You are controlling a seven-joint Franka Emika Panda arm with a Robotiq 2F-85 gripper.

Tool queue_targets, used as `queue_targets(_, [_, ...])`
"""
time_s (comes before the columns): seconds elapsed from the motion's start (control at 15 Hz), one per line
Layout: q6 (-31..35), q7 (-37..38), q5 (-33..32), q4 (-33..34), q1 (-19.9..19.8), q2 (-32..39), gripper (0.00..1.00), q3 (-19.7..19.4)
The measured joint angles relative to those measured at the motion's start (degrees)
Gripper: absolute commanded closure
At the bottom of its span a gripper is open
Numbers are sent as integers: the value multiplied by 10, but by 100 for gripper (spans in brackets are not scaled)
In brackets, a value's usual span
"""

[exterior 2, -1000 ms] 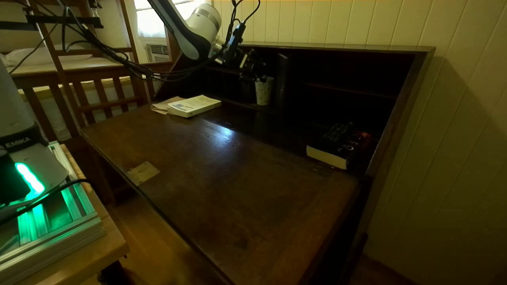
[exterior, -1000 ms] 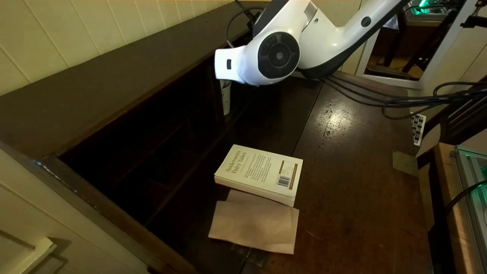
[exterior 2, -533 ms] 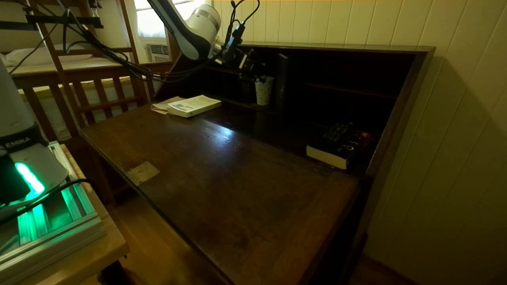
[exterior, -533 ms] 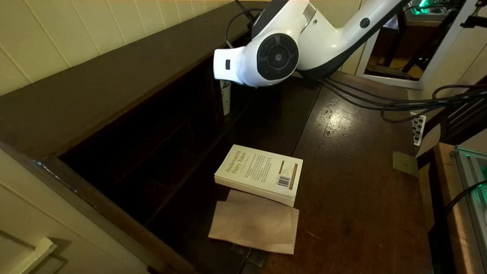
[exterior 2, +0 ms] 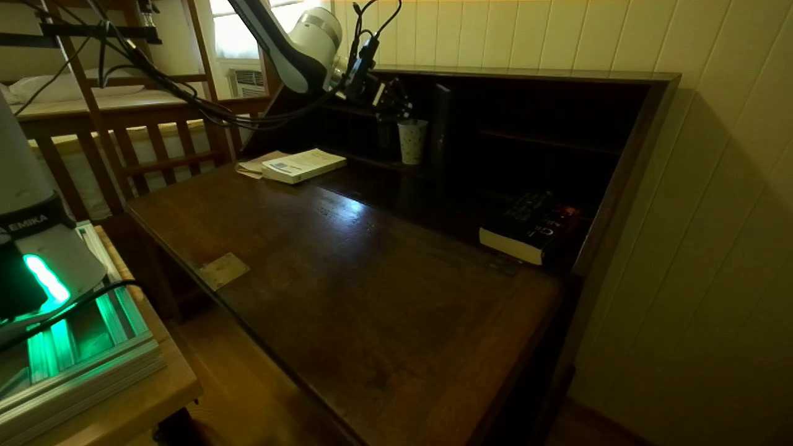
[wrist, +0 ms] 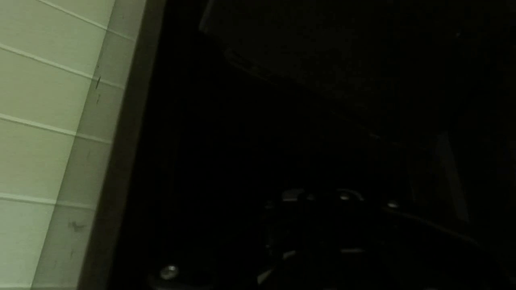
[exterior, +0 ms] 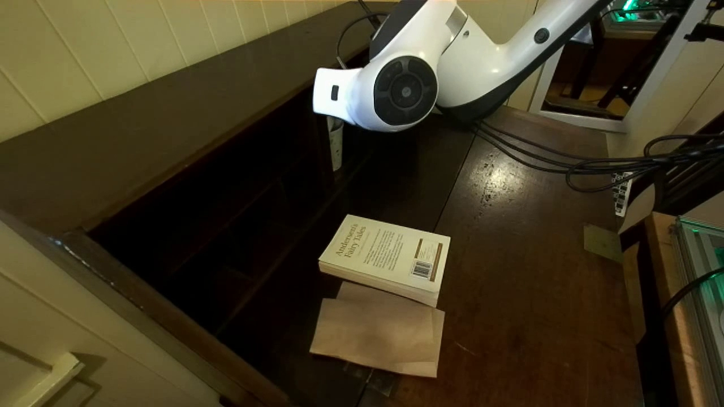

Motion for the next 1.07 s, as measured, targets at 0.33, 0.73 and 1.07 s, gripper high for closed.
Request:
queue_targets(0.33, [-25, 43, 52, 0, 0, -1, 100, 13])
queue_targets(0.73, [-33, 83, 169, -8, 0, -4, 100, 25])
queue_targets(1.07, [-26, 162, 251, -27, 0, -32, 100, 28])
